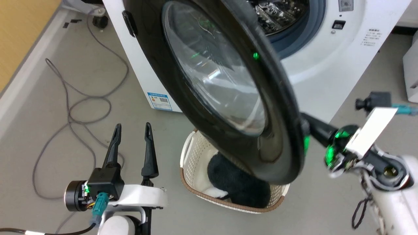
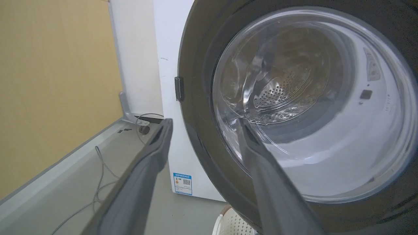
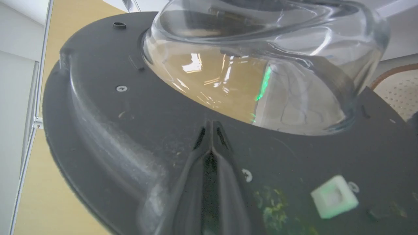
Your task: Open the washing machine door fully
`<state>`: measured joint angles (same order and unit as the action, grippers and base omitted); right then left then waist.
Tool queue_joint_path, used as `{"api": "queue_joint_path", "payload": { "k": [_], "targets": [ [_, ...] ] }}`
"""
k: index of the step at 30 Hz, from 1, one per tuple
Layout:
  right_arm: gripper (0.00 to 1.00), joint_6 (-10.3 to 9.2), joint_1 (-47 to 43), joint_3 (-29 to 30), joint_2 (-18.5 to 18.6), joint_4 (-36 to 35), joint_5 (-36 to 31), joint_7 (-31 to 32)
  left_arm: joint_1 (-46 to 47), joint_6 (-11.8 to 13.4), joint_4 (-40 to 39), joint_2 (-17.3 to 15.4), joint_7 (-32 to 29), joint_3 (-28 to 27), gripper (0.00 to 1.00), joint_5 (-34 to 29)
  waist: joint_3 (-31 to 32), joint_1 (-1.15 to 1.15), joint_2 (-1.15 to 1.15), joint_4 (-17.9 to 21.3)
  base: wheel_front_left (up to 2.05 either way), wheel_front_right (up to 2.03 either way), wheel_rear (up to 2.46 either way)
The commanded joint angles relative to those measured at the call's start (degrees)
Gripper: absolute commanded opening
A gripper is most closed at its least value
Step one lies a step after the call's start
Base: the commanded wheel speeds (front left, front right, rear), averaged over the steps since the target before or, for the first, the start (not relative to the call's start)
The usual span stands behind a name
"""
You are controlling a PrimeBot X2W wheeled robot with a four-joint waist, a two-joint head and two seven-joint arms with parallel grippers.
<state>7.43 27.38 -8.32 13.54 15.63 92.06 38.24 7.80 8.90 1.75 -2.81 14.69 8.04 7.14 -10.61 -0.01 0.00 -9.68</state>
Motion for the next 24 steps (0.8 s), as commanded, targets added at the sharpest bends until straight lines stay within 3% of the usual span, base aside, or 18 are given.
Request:
{"api": "queue_joint_path", "payload": {
  "k": [1,13,24],
  "targets": [
    [0.00,0.06,-1.9,-0.3,-1.0,-1.1,0.6,0.2,-0.8,-0.2,0.1,-0.1,0.3,-0.3,1.00,-0.3,0.5,0.01,0.00,-0.2,0.00,0.00,0.00],
    [0.00,0.06,-12.3,-3.9,-5.7,-9.2,0.8,1.1,-2.9,-1.1,1.3,-0.1,0.3,-0.8,1.00,-1.0,4.0,0.01,0.00,-1.2,0.00,0.00,0.00],
    [0.00,0.06,-18.8,-8.9,-9.2,-9.4,0.9,1.1,-5.5,-1.5,2.0,-0.1,0.3,-1.4,1.00,-1.4,7.2,0.01,0.00,-1.1,0.00,0.00,0.00]
  ]
}}
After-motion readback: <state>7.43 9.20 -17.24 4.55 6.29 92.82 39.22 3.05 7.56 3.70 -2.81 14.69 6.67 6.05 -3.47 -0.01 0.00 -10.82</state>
